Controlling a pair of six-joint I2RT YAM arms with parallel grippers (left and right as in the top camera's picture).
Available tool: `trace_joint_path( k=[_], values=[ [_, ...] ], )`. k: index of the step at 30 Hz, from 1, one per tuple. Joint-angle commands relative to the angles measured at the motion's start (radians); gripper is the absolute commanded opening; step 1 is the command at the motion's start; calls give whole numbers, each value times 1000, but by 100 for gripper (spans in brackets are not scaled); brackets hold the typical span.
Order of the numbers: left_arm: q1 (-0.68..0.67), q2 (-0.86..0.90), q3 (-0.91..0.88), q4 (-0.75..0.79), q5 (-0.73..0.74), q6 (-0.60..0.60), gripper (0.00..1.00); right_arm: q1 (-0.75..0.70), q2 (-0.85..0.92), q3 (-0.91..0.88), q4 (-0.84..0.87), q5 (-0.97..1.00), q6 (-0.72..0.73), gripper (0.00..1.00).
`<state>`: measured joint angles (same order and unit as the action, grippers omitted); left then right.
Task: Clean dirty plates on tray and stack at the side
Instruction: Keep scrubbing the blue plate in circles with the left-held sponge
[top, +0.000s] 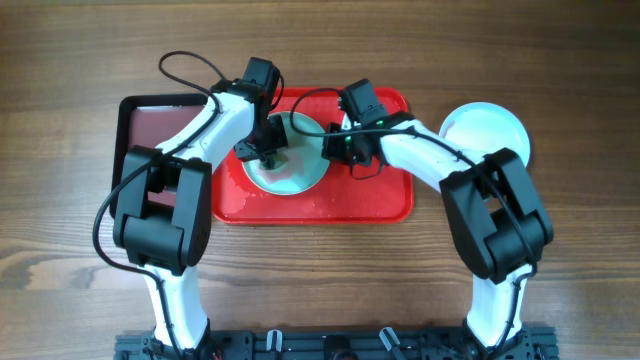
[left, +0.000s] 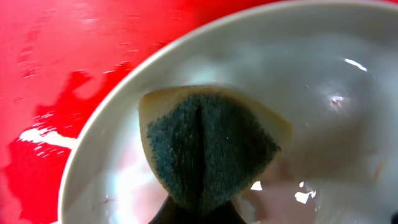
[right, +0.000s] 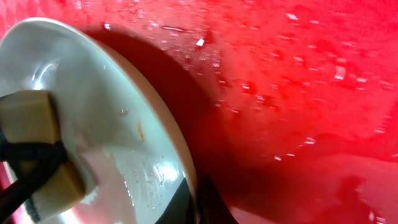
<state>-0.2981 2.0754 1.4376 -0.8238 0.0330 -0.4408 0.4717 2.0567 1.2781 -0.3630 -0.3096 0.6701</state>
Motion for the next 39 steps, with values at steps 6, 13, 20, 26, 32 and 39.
trace_joint_path(
  k=[6, 13, 20, 26, 32, 39],
  values=[
    [-13, 66, -39, 39, 309, 438, 4, -82, 38, -15, -34, -47, 5, 4],
    [-11, 66, -39, -43, 480, 653, 4, -99, 38, -15, -24, -119, -55, 4],
    [-11, 66, -39, -101, 557, 733, 4, -99, 38, -15, -23, -126, -58, 4],
    [-31, 66, -39, 103, 625, 542, 4, -99, 38, -15, -24, -127, -60, 4],
    [-83, 68, -39, 148, 443, 476, 4, -99, 38, -15, -27, -134, -61, 4],
    [-92, 68, -39, 296, 303, 336, 4, -99, 38, -15, -35, -135, -61, 4]
  ],
)
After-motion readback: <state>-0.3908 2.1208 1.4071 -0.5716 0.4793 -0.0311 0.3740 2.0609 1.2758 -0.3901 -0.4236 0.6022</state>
